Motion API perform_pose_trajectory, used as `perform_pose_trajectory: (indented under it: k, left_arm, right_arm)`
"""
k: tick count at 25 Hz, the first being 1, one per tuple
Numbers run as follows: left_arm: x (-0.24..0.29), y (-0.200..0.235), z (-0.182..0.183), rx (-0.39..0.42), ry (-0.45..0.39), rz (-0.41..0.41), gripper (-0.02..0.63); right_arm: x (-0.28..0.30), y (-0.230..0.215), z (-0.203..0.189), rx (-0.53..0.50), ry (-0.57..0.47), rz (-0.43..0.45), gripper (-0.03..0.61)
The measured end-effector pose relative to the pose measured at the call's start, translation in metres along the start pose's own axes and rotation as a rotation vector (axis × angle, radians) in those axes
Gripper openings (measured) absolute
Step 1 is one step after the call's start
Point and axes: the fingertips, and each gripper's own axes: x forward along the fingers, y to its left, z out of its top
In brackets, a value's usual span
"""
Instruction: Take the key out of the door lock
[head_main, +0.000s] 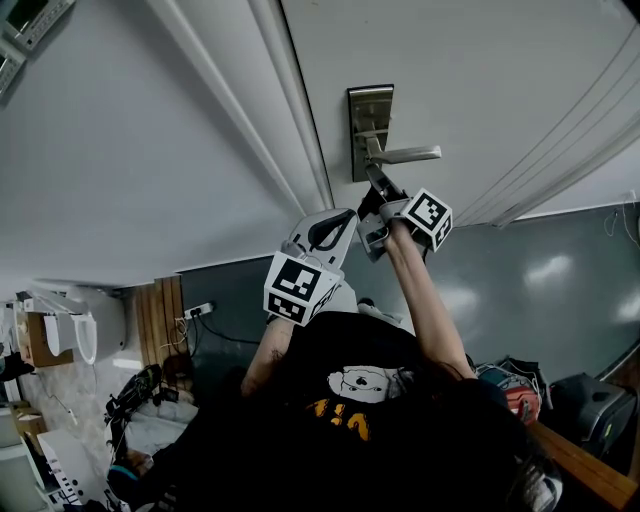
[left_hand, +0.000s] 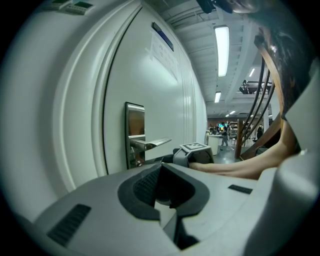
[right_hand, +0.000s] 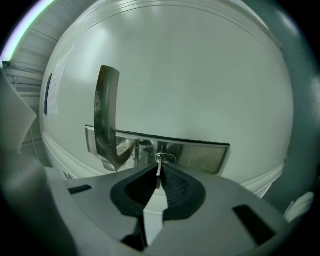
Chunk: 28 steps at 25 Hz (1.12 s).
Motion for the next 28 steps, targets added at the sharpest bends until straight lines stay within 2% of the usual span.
perform_pose_trajectory:
  k: [8, 16, 28]
  left_arm:
    - [-0.001, 0.006, 0.002, -0.009, -0.015, -0.007, 0.008]
    - [0.001, -0.001, 0.005, -0.006, -0.027, -0.057, 0.008]
    - [-0.04, 0.013, -0.005, -0.039, -0.046, -0.042, 0.008]
  right_arm:
    - [-0.024, -0.003, -0.011, 0.055, -0.011, 0.008, 0.021]
    - [-0.032, -0.001, -0.015, -0.002, -0.01, -0.016, 0.021]
    - [-0.061, 0.023, -0.044, -0.11, 0.001, -0.024, 0.021]
